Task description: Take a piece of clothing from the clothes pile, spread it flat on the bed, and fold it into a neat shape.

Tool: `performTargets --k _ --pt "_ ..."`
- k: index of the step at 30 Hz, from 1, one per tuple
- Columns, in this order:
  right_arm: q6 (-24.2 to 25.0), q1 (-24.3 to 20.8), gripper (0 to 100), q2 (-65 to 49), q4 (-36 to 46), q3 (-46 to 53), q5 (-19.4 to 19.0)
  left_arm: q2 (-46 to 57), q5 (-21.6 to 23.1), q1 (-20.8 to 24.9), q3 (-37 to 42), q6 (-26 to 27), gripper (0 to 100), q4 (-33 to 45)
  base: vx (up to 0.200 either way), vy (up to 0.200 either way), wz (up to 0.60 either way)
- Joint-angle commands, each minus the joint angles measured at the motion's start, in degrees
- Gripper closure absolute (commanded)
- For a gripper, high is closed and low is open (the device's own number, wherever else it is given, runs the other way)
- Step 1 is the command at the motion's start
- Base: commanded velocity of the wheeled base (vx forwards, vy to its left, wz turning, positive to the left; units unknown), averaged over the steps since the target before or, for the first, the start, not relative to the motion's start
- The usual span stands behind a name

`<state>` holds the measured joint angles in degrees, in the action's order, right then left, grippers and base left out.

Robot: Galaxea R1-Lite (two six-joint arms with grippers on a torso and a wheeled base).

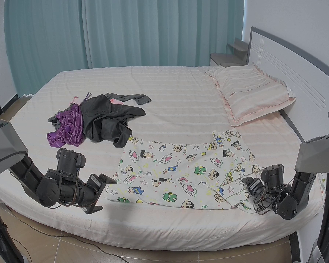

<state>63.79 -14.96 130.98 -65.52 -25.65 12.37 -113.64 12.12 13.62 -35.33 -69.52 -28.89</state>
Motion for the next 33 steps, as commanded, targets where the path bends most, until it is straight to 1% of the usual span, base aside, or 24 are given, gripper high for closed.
performTargets --k 1,9,15,16,26,33 --pt "-0.1 -0.1 0 0.5 0.1 -1.5 0.0 -0.1 0.0 0.0 0.0 0.0 0 0.0 0.0 0.0 0.0" --pt "-0.4 -0.3 0 0.9 0.1 -1.8 -0.4 -0.1 0.0 0.1 0.0 0.1 0 -0.1 0.0 0.0 0.0" --pt "-0.6 -0.3 0 3.1 1.0 -4.8 -0.3 -0.1 0.0 0.1 0.0 0.0 0 -0.1 0.0 0.0 0.0" --pt "-0.7 -0.3 100 3.2 1.0 -4.9 -0.3 -0.1 0.0 0.1 0.0 0.0 0 0.0 0.0 0.0 0.0" --pt "-1.0 0.3 100 3.1 1.0 -4.8 0.4 -0.1 0.0 0.1 0.0 0.0 0 0.0 0.0 0.0 0.0" --pt "-2.5 0.0 100 -2.0 1.0 -0.5 1.2 -0.1 0.0 0.1 0.0 0.1 0 -0.1 0.0 0.0 0.0"
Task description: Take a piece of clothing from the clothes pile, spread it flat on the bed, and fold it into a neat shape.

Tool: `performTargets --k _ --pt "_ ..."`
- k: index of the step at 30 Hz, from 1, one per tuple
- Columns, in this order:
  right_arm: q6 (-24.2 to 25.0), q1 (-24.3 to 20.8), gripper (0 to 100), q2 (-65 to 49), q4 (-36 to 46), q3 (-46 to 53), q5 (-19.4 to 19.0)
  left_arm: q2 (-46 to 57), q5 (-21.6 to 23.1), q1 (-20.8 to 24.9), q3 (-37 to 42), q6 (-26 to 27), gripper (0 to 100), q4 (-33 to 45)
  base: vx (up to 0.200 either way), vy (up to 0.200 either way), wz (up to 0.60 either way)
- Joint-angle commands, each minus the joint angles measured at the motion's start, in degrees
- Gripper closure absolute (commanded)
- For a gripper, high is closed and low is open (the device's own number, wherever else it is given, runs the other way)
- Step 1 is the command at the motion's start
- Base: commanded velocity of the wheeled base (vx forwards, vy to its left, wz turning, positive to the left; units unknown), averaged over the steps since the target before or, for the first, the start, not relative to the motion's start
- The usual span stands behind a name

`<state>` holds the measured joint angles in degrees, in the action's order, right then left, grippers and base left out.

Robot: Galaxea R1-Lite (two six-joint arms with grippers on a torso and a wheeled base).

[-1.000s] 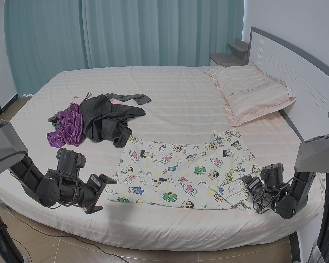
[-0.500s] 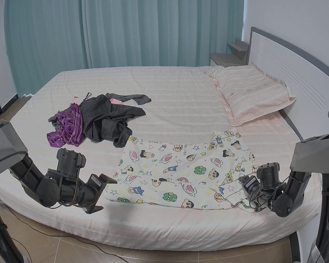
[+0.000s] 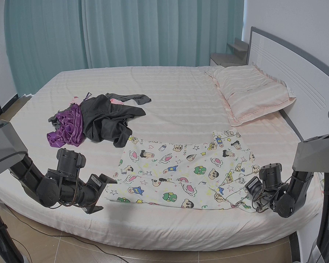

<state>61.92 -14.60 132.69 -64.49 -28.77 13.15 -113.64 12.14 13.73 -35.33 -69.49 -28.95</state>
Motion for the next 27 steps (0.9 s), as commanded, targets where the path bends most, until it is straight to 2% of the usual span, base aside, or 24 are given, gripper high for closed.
performTargets --k 1,6,8,11,13,15,27 --pt "-0.7 -0.4 100 -4.6 0.0 3.1 0.6 -0.1 0.0 0.0 0.0 0.0 0 -0.1 0.0 0.0 0.0" --pt "-2.4 -1.1 100 -8.7 0.1 6.2 0.7 -0.1 0.0 0.0 0.0 0.0 0 0.0 0.0 0.0 0.0" --pt "-5.2 -1.7 100 -10.4 -0.1 8.3 1.4 -0.1 0.0 0.0 0.0 0.1 0 -0.1 0.0 0.0 0.0" --pt "-5.6 -3.1 100 -11.9 -0.1 10.1 4.0 -0.1 0.0 0.0 0.0 0.1 0 0.0 0.0 0.0 0.0" --pt "-5.7 -3.2 100 -11.9 -0.1 10.4 4.2 -0.1 0.0 0.0 0.0 0.0 0 -0.1 0.0 0.0 0.0" --pt "-5.9 -5.3 100 -12.0 -0.2 11.5 6.6 -0.1 0.0 0.0 0.0 0.0 0 -0.1 0.0 0.0 0.0" --pt "-5.9 -10.1 100 -12.0 -0.1 13.7 8.7 -0.1 0.0 0.0 0.0 0.1 0 0.0 0.0 0.0 0.0"
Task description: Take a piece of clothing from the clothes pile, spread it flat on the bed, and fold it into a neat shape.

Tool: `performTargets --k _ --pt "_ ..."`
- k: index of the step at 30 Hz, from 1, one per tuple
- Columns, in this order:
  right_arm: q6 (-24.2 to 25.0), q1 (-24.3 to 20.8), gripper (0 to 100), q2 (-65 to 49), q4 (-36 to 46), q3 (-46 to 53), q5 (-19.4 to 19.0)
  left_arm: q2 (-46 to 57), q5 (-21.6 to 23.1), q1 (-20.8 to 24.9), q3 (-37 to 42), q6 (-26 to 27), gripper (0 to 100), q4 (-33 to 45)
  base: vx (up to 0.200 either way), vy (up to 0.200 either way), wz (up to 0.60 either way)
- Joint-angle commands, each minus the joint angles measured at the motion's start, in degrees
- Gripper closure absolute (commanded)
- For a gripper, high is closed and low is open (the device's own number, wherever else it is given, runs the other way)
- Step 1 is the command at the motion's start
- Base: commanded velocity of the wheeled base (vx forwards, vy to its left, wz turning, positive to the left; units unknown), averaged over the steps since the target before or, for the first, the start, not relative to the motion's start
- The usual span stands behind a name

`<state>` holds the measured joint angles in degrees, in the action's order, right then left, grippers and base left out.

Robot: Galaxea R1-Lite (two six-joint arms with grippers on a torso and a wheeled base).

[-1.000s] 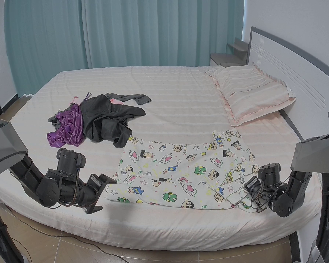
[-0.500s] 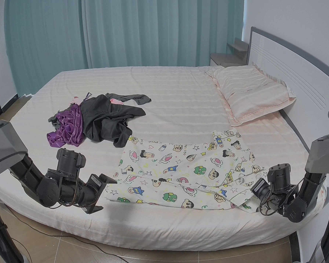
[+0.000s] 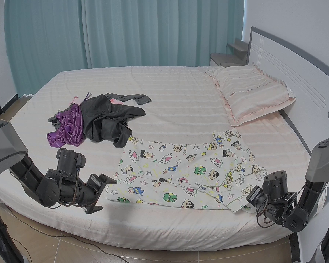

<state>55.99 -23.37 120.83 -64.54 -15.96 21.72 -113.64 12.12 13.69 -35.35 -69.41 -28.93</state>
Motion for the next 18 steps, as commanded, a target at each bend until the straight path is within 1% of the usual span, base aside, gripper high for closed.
performTargets --k 1,4,5,10,13,18 --pt "0.1 -1.3 100 -0.2 -0.1 1.5 0.2 -0.1 0.0 0.0 0.0 0.0 0 0.0 0.0 0.0 0.0" --pt "0.2 -1.3 100 -0.3 -0.2 2.7 0.2 -0.1 0.0 0.0 0.0 0.0 0 -0.1 0.0 0.0 0.0" --pt "0.3 -1.4 0 -0.2 -0.8 4.1 0.2 -0.1 0.0 0.0 0.0 0.0 0 0.0 0.0 0.0 0.0" --pt "0.3 -1.2 0 0.2 -0.9 4.9 0.1 -0.1 0.0 0.0 0.0 0.0 0 0.0 0.0 0.0 0.0" --pt "0.2 -1.9 0 -1.0 -0.9 5.1 0.1 -0.1 0.0 0.0 0.0 0.0 0 -0.1 0.0 0.0 0.0" --pt "0.0 -7.4 0 -2.6 -0.9 3.7 -0.6 -0.1 0.0 0.0 0.1 0.0 0 -0.1 0.0 0.0 0.0"
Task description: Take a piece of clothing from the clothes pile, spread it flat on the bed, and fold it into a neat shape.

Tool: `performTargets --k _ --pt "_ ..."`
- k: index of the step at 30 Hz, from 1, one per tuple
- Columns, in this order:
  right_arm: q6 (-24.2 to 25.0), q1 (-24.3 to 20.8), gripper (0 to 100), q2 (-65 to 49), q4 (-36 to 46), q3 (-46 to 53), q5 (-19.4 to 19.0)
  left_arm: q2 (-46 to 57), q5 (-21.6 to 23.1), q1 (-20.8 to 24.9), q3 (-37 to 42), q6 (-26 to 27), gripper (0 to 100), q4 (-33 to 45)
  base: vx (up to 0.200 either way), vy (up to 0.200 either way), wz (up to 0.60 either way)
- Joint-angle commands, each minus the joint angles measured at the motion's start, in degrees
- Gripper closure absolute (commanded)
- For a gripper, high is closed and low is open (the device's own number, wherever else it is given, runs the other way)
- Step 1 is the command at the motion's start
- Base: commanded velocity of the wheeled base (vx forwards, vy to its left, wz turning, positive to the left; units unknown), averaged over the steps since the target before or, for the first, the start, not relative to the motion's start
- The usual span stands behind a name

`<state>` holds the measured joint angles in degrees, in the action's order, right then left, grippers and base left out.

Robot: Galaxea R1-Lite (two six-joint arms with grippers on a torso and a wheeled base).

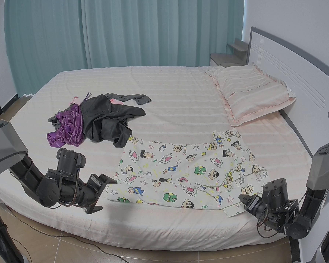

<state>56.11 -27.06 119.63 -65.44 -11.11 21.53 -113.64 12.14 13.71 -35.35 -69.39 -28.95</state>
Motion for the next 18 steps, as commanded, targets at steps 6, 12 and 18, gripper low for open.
performTargets --k 6,12,18 --pt "-1.4 -7.8 0 4.0 2.3 -9.7 -2.4 0.0 0.1 -0.1 0.6 0.0 0 -0.2 0.0 0.0 0.0" --pt "-2.9 -9.8 0 8.9 8.6 -19.7 -4.5 -0.1 0.0 0.0 1.3 0.0 0 -2.4 0.0 0.0 0.0" --pt "-2.9 -11.1 0 12.1 12.8 -25.9 -5.9 -0.1 0.0 0.0 1.4 0.0 0 -2.5 0.0 0.0 0.0"
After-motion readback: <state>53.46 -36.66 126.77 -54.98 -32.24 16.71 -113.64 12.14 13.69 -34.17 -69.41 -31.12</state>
